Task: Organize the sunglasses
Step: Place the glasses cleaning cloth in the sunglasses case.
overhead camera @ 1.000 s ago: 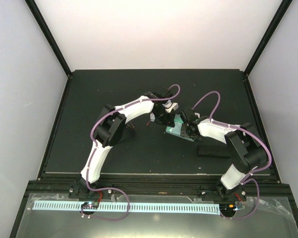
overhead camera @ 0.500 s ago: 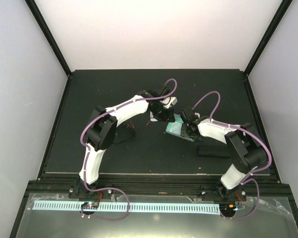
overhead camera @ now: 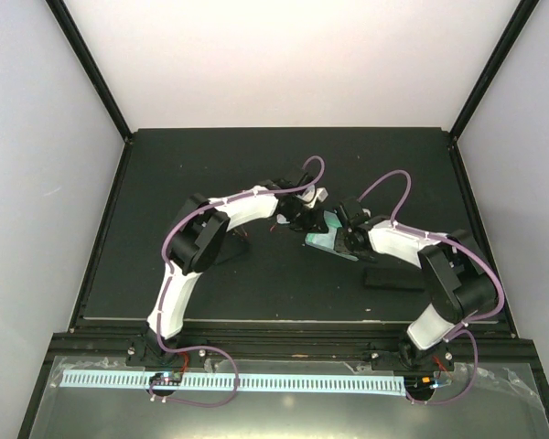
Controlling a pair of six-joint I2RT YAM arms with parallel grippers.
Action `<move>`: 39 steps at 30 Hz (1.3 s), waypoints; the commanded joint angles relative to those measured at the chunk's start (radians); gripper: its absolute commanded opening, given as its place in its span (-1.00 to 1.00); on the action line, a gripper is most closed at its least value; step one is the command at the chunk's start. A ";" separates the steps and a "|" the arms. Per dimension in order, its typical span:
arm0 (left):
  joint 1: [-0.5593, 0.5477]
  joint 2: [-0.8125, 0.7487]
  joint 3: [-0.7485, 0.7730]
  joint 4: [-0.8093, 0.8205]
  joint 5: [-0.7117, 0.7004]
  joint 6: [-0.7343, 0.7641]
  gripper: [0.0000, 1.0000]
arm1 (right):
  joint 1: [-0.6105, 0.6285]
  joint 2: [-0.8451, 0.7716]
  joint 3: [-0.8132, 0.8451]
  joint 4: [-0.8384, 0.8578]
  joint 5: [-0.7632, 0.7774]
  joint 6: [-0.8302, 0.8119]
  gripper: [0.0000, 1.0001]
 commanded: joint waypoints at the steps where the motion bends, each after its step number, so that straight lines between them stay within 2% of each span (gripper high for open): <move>1: -0.016 0.037 -0.014 0.076 -0.015 -0.043 -0.91 | -0.008 -0.040 -0.020 0.038 -0.028 0.012 -0.76; 8: -0.018 0.043 -0.054 0.075 -0.091 -0.032 -0.91 | -0.011 -0.043 -0.022 0.044 -0.021 0.024 -0.75; 14: -0.016 0.039 -0.073 0.054 -0.233 -0.031 -0.91 | -0.011 -0.041 -0.034 0.042 0.022 0.048 -0.75; 24: -0.015 -0.028 -0.105 0.016 -0.352 -0.034 -0.84 | -0.013 -0.089 -0.055 0.009 0.205 0.117 -0.72; 32: -0.002 -0.150 -0.152 0.094 -0.265 -0.020 -0.59 | -0.013 -0.172 0.002 -0.012 0.061 0.041 -0.54; 35: 0.027 -0.232 -0.212 0.139 -0.251 -0.034 -0.45 | -0.011 -0.210 0.014 -0.019 0.006 0.011 -0.47; 39: 0.080 -0.365 -0.319 0.171 -0.243 -0.041 -0.26 | -0.010 -0.274 0.015 -0.018 -0.078 -0.022 -0.26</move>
